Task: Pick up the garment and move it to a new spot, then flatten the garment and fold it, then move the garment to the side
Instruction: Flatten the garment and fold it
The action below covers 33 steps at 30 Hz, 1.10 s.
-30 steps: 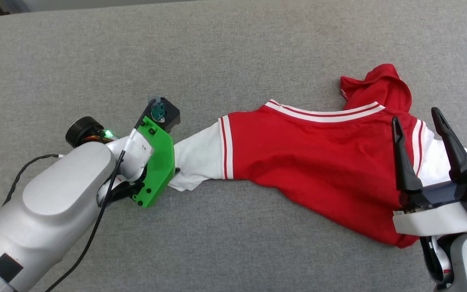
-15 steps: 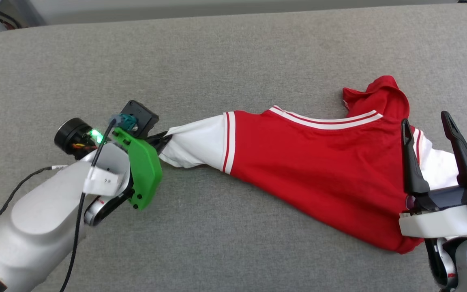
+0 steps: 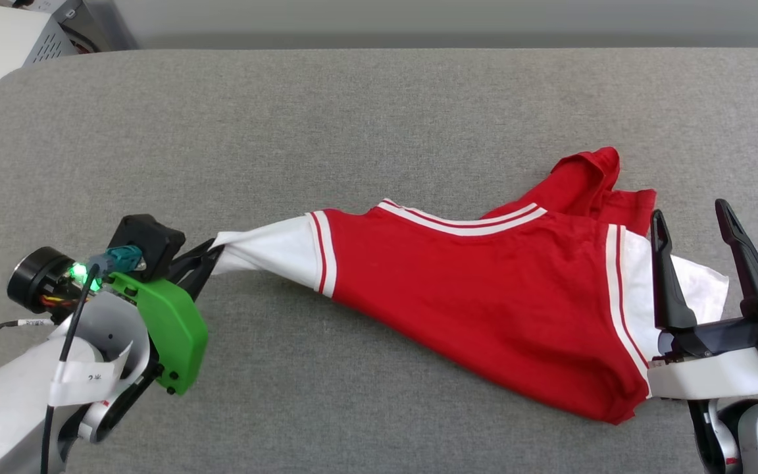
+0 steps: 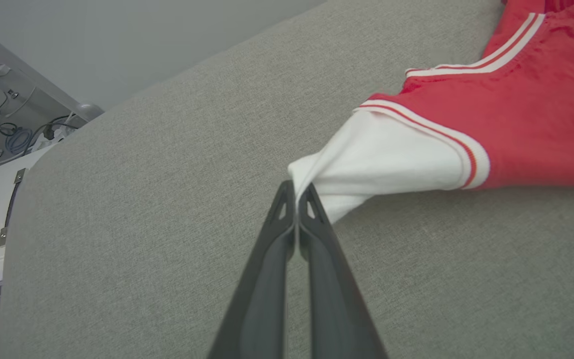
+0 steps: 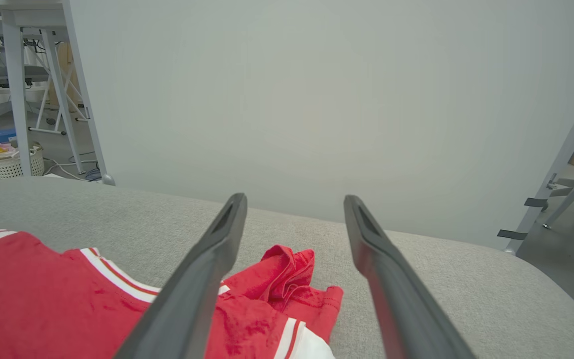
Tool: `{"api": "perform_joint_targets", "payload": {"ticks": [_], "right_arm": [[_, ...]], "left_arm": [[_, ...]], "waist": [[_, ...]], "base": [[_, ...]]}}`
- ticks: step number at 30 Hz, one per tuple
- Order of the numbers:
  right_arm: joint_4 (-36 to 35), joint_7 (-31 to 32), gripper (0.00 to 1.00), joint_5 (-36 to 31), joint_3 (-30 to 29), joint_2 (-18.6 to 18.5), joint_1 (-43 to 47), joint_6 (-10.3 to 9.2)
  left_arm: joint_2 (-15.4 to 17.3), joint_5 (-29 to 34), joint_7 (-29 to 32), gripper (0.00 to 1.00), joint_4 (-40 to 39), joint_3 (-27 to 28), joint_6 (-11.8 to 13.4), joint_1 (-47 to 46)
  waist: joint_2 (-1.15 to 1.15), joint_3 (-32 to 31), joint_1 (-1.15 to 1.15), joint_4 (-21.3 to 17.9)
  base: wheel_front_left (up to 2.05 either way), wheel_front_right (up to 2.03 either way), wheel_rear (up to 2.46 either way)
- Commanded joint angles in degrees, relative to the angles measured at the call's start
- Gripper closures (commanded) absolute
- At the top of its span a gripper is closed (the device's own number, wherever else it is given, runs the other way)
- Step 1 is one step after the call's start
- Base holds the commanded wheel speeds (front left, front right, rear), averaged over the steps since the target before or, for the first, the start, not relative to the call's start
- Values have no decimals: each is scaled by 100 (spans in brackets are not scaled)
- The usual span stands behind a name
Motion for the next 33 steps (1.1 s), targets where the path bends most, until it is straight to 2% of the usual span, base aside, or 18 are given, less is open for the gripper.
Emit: {"api": "perform_joint_targets", "payload": {"ticks": [1,5,10,12,15,21,28,29,30,31,33], "right_arm": [[-42,-52,0,-17,15,-9,-8,-3],[-62,-52,0,-27,21,-12,-101,-3],[-74,-52,0,-33,4,-27,-276,-3],[-76,-52,0,-39,8,-27,-351,-3],[-72,-52,0,-45,-5,-21,-451,-3],[-43,-52,0,-58,-13,11,-573,-3],[4,-52,0,-94,-86,34,-544,-3],[8,-52,0,-100,-99,36,-532,-3],[11,-52,0,-104,-105,38,-521,-3],[11,-52,0,-105,-105,39,-515,-3],[12,-52,0,-112,-111,39,-495,-3]], "left_arm": [[71,-53,26,100,-64,63,88,48],[98,-34,51,100,-72,176,112,-142],[-147,-38,48,100,419,306,-17,-538],[-216,40,61,100,788,291,-134,-713],[-458,-152,33,100,1492,373,-338,-881],[-746,-335,87,100,2955,310,-747,-987],[-1084,-468,11,100,4002,196,-1158,-927],[-1130,-469,-32,94,4071,200,-1187,-948],[-1168,-432,-102,3,4136,193,-1213,-990],[-1184,-382,-181,0,4173,191,-1219,-1038],[-1195,-283,-348,0,4197,207,-1222,-1158]], "waist": [[0,57,0,-43],[0,220,0,-174],[0,513,0,-372],[0,639,0,-465],[0,799,0,-579],[0,966,0,-765],[0,904,0,-743],[0,880,0,-716],[0,846,0,-686],[0,821,0,-665],[0,746,0,-613]], "base": [[0,0,0],[0,0,0],[0,0,0],[0,0,0],[0,0,0],[0,0,0],[0,0,0],[0,0,0],[0,0,0],[0,0,0],[0,0,0]]}}
